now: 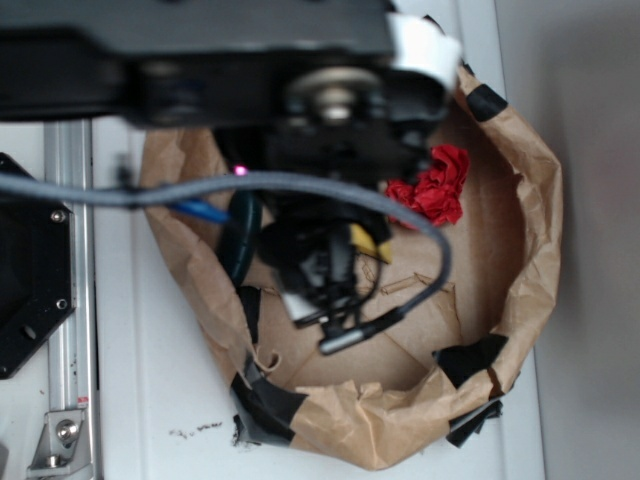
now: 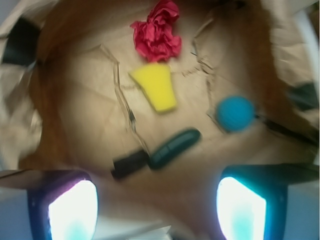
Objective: Grab the plastic pickle.
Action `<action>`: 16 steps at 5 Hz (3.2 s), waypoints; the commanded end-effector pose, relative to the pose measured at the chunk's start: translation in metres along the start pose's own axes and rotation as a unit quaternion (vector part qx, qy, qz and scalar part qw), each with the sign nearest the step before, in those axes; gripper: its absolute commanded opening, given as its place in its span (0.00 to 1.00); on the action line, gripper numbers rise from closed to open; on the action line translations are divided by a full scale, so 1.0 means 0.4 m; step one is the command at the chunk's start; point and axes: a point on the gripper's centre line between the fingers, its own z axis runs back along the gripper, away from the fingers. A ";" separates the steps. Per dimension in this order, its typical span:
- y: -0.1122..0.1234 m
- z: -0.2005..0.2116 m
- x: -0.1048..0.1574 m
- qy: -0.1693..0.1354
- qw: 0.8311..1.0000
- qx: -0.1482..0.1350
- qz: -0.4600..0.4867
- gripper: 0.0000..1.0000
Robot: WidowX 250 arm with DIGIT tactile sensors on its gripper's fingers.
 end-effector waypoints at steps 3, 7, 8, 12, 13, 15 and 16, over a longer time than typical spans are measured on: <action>0.116 -0.245 -0.035 0.097 0.985 0.049 0.130 1.00; 0.108 -0.318 -0.065 0.006 0.985 0.025 0.169 1.00; 0.074 -0.357 -0.040 -0.035 0.991 0.012 0.126 1.00; 0.046 -0.324 -0.058 -0.034 0.993 0.011 0.108 0.00; 0.043 -0.289 -0.064 -0.043 0.992 0.003 0.117 0.00; 0.040 -0.193 -0.046 -0.096 0.988 -0.008 0.123 1.00; 0.026 -0.203 -0.048 -0.097 0.988 -0.006 0.121 1.00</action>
